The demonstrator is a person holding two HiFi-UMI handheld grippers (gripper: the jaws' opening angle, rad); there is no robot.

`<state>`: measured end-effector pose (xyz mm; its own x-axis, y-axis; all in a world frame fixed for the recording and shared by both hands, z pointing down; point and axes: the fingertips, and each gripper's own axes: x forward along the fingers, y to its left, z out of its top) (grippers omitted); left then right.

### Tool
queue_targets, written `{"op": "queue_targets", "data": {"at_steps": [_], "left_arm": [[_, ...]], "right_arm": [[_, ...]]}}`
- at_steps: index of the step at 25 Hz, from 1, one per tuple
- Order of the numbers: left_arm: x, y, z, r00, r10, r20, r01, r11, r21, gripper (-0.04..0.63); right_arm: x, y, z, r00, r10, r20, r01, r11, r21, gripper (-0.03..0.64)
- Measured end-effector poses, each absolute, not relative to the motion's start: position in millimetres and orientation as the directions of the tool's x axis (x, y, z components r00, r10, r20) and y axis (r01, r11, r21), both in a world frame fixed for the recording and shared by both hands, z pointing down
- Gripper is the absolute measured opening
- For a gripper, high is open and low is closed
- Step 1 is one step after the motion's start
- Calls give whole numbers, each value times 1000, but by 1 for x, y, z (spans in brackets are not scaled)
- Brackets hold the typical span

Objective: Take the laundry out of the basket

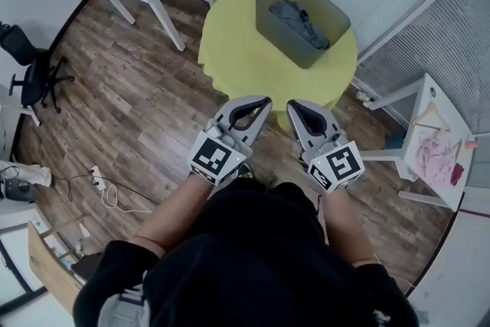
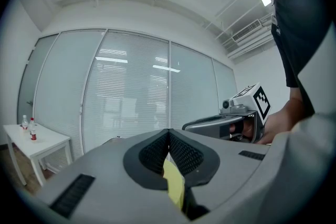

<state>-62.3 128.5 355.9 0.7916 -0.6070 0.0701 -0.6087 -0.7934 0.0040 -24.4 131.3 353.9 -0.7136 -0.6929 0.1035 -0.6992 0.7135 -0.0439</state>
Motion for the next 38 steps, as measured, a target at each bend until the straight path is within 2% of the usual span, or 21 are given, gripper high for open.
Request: {"op": "queue_targets", "data": {"at_steps": [16,31,38], "left_arm": [[-38,62,356,763,-641,83,-644,-765,1,9],[52,-37,354,713,-697,73,-699,-715,8,9],[82,-63,355,673,-733,105,-735,-678,-18,9]], "right_arm": [[0,61,354,-738,-668,95,-674,738,-43,23],[82,-41,350,-790,-609,80,-613,789,-47,23],[114,-69,355,-821,-565,83,-571,818,-68,25]]}}
